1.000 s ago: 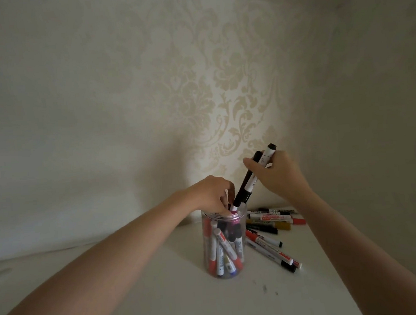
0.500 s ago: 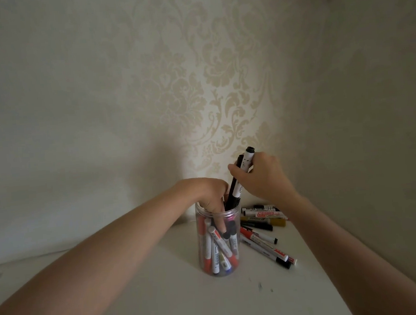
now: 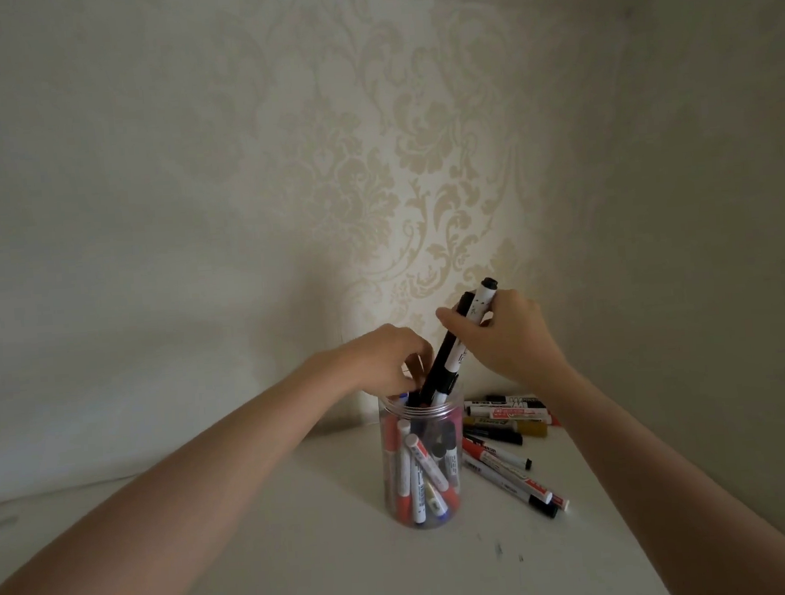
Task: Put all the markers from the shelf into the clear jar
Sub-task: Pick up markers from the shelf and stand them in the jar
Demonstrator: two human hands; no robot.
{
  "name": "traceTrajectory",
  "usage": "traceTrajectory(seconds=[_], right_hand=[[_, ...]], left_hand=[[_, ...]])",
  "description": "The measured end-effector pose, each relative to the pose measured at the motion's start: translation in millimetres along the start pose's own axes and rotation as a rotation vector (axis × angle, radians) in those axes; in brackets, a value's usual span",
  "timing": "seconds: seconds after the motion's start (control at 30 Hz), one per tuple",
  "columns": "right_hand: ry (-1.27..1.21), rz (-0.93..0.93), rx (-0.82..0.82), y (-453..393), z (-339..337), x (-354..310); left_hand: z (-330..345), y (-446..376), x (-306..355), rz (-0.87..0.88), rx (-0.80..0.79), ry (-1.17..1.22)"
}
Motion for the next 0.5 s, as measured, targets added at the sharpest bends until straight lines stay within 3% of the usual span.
traceTrajectory(seconds=[0.1, 0.23, 0.37, 0.5], right_hand=[[0.021, -0.025, -0.088, 3, 17, -3], [0.059, -0.049, -0.052, 0, 29, -13], [0.079, -0.064, -0.137, -5, 35, -17], [-0.038, 0.01, -0.091, -8, 10, -5]], left_hand=[[-22, 13, 0, 0.018, 0.114, 0.112], [-18, 21, 2, 0.033, 0.067, 0.492], [-10, 23, -8, 0.027, 0.217, 0.547], [-12, 29, -30, 0.015, 0.35, 0.725]])
Point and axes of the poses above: each hand's wrist, its own y-axis away from the middle knuckle, its own z-axis out of the palm, x = y × z, the point moved 6 cm from there along -y, towards the middle knuckle, and after that the axes turned 5 degrees about -x, right-handed, at the moved point
